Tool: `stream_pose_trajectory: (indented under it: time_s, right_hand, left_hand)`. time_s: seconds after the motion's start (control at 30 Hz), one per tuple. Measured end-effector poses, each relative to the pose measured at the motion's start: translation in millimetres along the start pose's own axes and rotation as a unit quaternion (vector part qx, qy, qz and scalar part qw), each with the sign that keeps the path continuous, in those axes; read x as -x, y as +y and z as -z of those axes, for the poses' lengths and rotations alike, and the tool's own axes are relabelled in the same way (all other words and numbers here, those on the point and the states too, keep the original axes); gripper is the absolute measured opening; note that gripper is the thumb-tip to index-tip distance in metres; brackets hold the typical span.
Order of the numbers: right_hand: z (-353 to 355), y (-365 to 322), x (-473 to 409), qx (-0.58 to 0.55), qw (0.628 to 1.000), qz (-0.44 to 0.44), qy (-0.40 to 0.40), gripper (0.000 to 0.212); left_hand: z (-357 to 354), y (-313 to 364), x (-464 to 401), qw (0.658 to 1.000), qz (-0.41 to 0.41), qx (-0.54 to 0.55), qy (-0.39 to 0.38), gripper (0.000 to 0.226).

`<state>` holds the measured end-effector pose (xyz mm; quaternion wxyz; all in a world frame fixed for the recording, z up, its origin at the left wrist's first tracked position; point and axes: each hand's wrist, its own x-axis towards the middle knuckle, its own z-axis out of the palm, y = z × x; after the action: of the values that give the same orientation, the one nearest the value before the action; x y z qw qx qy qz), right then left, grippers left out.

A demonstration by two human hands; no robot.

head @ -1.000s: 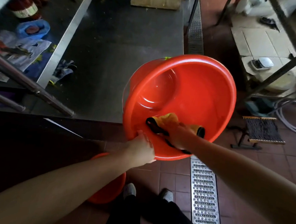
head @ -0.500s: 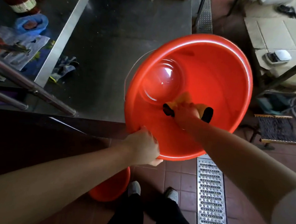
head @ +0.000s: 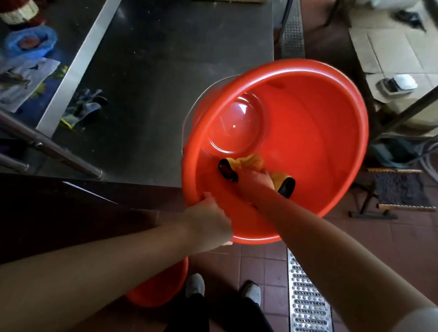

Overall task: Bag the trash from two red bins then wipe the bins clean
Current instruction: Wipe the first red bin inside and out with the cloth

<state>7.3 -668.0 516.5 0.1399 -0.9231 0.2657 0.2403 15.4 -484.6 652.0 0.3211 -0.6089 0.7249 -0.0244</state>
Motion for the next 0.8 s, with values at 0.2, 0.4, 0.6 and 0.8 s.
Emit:
stream_pose_trajectory:
  time_s: [0.2, 0.4, 0.6, 0.8]
  right_hand:
    - [-6, 13, 96, 0.044, 0.998, 0.045, 0.031, 0.054]
    - [-15, 22, 160, 0.034, 0.997, 0.063, 0.043, 0.059]
    - [-16, 26, 160, 0.015, 0.997, 0.056, 0.054, 0.063]
    - [-6, 24, 95, 0.013, 0.999, 0.033, 0.036, 0.061]
  left_hand:
    - [0, 18, -5, 0.997, 0.006, 0.069, -0.041, 0.039]
    - [4, 19, 0, 0.996, -0.013, 0.06, -0.071, 0.042]
    - [7, 13, 0, 0.997, -0.042, 0.019, -0.063, 0.035]
    - [8, 5, -6, 0.994, -0.072, 0.048, -0.059, 0.046]
